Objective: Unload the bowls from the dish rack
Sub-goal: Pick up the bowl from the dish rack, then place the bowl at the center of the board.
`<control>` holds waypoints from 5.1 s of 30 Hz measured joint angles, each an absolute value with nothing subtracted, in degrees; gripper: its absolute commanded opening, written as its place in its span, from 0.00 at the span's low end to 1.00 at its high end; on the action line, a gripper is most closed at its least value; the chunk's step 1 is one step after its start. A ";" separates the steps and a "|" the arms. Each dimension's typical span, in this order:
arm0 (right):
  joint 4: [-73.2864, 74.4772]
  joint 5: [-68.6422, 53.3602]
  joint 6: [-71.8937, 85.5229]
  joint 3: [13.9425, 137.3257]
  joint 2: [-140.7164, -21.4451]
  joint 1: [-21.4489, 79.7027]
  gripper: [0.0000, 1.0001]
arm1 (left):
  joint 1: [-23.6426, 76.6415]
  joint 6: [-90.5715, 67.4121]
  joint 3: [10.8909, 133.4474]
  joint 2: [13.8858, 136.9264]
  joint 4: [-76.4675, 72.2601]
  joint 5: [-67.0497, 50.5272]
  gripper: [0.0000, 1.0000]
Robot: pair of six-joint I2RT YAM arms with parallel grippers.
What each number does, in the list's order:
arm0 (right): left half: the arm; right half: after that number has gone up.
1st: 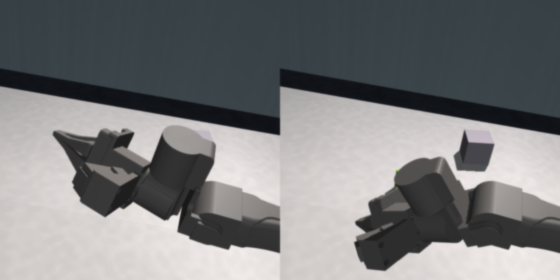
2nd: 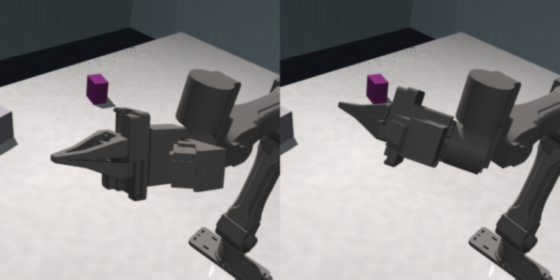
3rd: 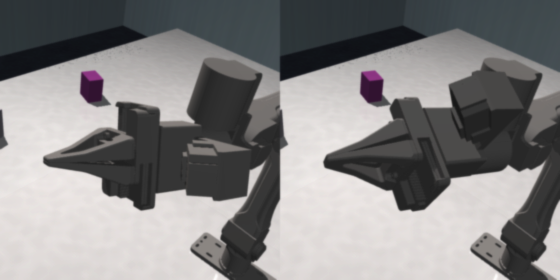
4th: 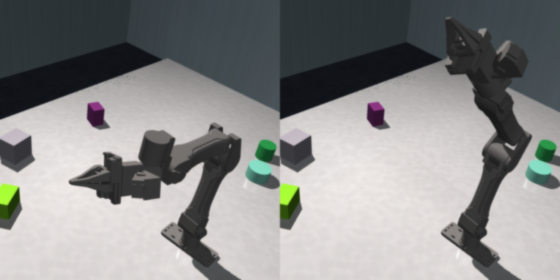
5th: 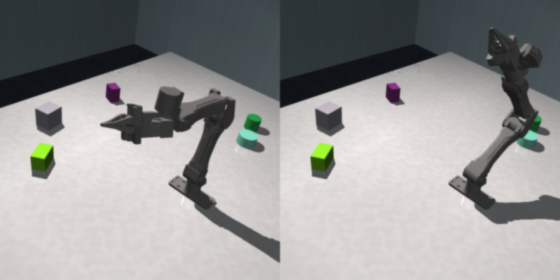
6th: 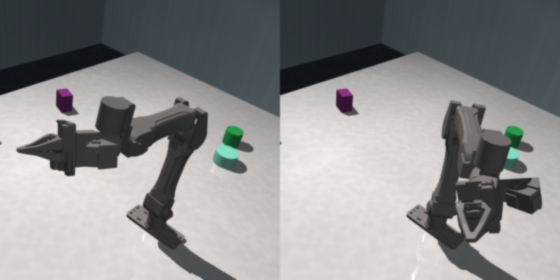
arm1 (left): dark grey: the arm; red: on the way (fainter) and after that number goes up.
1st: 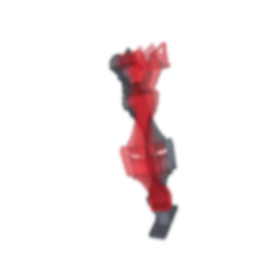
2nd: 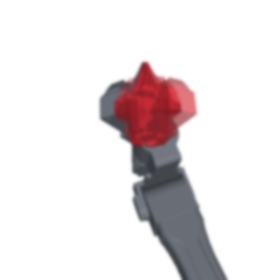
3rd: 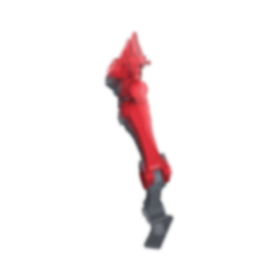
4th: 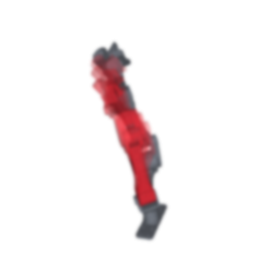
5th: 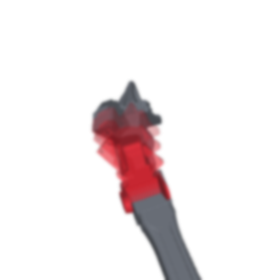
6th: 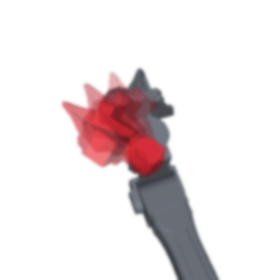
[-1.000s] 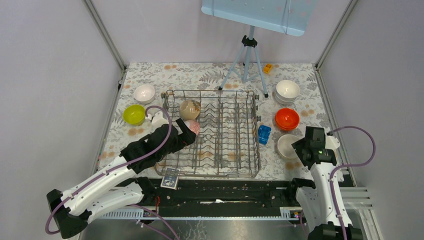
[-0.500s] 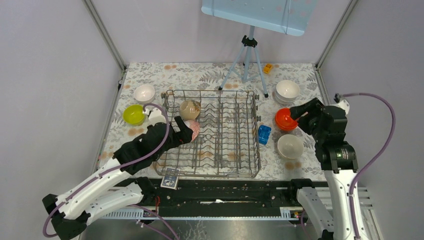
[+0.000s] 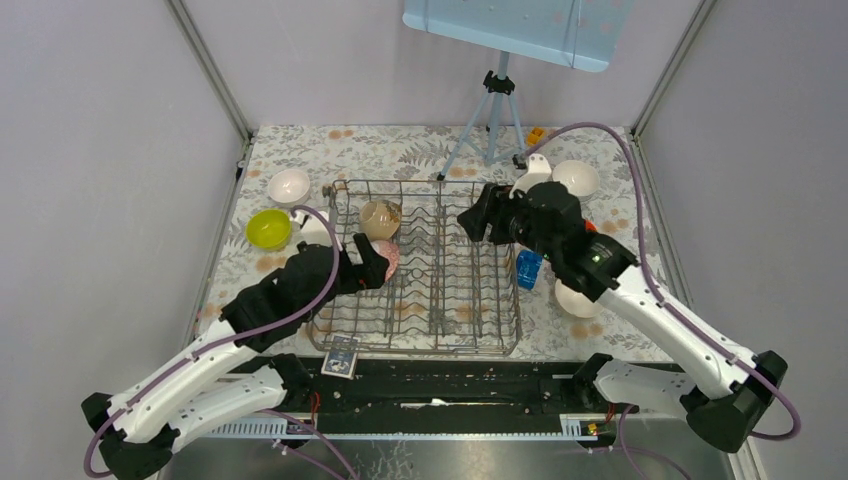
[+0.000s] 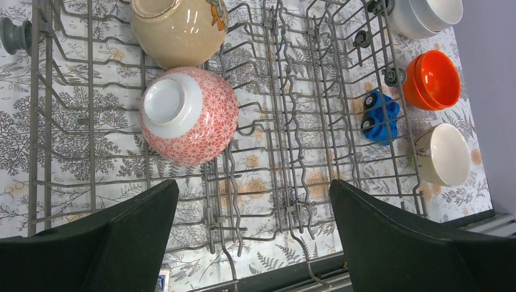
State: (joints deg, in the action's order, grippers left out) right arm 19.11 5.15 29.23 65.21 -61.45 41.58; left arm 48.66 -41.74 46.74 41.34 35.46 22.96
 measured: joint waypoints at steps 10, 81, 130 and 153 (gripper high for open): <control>-1.04 2.09 30.22 49.54 -69.45 42.04 0.72 | 48.49 -41.71 43.86 41.93 34.79 24.73 0.99; -42.09 -23.77 70.91 56.07 -113.03 44.71 0.43 | 18.85 -49.19 28.77 57.63 15.49 10.11 0.63; -57.56 -33.85 77.19 60.01 -115.92 45.84 0.00 | 18.68 -51.70 42.81 44.45 34.81 19.94 0.99; 15.62 -18.55 14.90 68.42 -70.70 47.16 0.00 | 18.63 -36.97 63.42 48.29 30.68 3.36 0.99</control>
